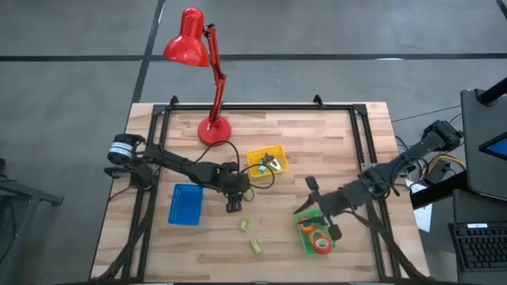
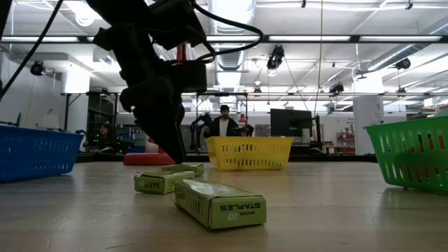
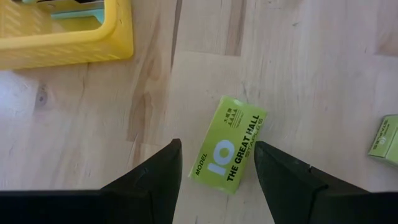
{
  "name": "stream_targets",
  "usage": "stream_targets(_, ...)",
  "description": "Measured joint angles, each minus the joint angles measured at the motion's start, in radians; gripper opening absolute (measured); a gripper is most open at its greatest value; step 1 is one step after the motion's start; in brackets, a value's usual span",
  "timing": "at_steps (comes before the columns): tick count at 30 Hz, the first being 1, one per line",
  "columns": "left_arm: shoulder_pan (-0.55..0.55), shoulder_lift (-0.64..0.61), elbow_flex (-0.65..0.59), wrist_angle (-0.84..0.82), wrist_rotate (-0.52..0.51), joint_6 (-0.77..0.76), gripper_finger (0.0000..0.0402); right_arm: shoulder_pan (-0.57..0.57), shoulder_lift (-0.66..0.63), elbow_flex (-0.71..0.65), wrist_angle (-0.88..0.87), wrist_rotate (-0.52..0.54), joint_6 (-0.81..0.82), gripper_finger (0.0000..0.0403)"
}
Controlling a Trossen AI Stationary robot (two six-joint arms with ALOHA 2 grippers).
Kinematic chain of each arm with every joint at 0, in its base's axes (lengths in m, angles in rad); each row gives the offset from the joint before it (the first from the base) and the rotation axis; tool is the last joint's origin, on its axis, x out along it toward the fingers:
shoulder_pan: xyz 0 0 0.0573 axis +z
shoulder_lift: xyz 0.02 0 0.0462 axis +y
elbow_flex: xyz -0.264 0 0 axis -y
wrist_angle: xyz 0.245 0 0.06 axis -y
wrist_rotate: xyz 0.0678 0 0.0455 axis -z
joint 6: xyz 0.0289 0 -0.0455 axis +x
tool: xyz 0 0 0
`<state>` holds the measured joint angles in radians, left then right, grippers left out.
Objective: Pick and place Stapler, Stapler remover, tape
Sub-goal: Put the top green staple pins into the blue bin
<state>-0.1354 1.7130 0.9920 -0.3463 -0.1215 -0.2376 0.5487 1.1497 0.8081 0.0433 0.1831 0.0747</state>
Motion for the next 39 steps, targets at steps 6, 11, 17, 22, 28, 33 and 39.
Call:
stream_targets(6,-0.004,0.000,0.000,0.015,0.016,-0.001,0.0202,-0.021,0.000,-0.012,-0.003,0.001,0.001,0.0119)
stream_targets(11,-0.006,0.000,0.000,0.032,0.038,-0.003,0.0202,-0.030,0.000,-0.013,-0.002,0.000,0.001,0.0116)
stream_targets(17,-0.006,0.000,0.000,0.032,0.038,-0.003,0.0202,-0.031,0.000,-0.013,-0.003,0.001,0.001,0.0118)
stream_targets(22,-0.006,0.000,-0.019,0.034,0.038,-0.005,0.0202,-0.031,0.000,-0.013,-0.003,0.001,0.002,0.0111)
stream_targets(28,-0.006,0.000,-0.049,0.076,0.039,-0.026,0.0202,-0.030,0.000,-0.014,-0.003,0.001,0.003,0.0102)
stream_targets(33,-0.006,0.000,-0.050,0.089,0.034,-0.027,0.0198,-0.030,0.000,-0.014,-0.003,0.001,0.001,0.0095)
stream_targets(39,-0.006,0.000,-0.050,0.102,0.033,-0.034,0.0174,-0.030,0.000,-0.019,-0.017,0.001,0.003,0.0087)
